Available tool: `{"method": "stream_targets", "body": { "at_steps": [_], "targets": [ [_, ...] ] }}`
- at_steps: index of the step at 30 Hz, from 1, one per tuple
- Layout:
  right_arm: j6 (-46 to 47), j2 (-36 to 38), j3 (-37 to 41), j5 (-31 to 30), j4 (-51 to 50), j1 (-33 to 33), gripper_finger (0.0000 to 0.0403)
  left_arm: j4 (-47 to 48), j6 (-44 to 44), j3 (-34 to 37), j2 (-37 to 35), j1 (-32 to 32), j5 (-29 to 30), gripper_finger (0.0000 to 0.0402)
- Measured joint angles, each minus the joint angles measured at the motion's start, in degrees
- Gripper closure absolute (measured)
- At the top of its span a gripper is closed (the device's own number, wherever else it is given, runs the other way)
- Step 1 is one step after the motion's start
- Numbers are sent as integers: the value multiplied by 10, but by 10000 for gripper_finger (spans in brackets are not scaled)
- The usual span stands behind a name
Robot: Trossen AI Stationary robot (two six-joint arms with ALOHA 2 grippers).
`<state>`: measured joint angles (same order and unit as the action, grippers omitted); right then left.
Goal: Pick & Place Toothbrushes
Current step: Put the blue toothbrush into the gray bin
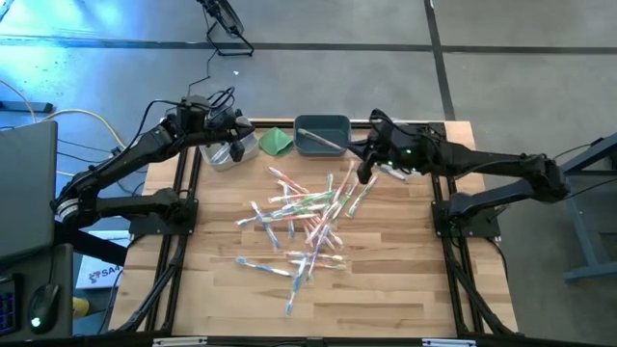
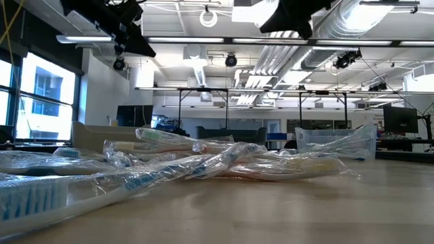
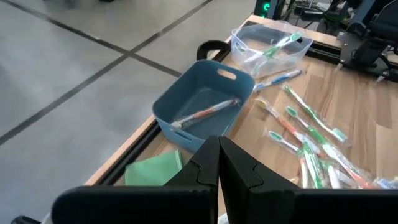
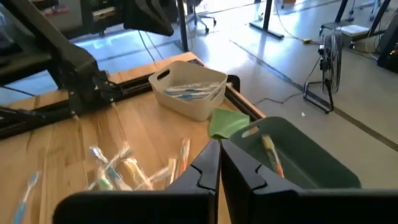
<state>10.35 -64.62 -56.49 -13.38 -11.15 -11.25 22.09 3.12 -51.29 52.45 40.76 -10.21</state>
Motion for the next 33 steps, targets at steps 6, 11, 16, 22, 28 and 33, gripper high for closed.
{"method": "stream_targets", "body": {
  "at_steps": [6, 11, 16, 22, 28, 33],
  "targets": [
    [11, 42, 97, -3, 83, 0, 398, 29, -34, 0, 0, -16, 0, 402],
    [50, 60, 154, -2, 121, -1, 398, 39, -48, 0, 0, -55, 0, 402],
    [72, 60, 188, -2, 147, -1, 398, 39, -61, 0, 0, -108, 33, 402],
    [63, 68, 191, -1, 162, -1, 398, 38, -90, 0, 0, -166, 94, 402],
    [49, 109, 191, 0, 135, -1, 398, 38, -128, 0, 0, -218, 147, 402],
    [48, 150, 191, 4, 99, 0, 398, 38, -173, 0, 0, -261, 187, 402]
  ]
}}
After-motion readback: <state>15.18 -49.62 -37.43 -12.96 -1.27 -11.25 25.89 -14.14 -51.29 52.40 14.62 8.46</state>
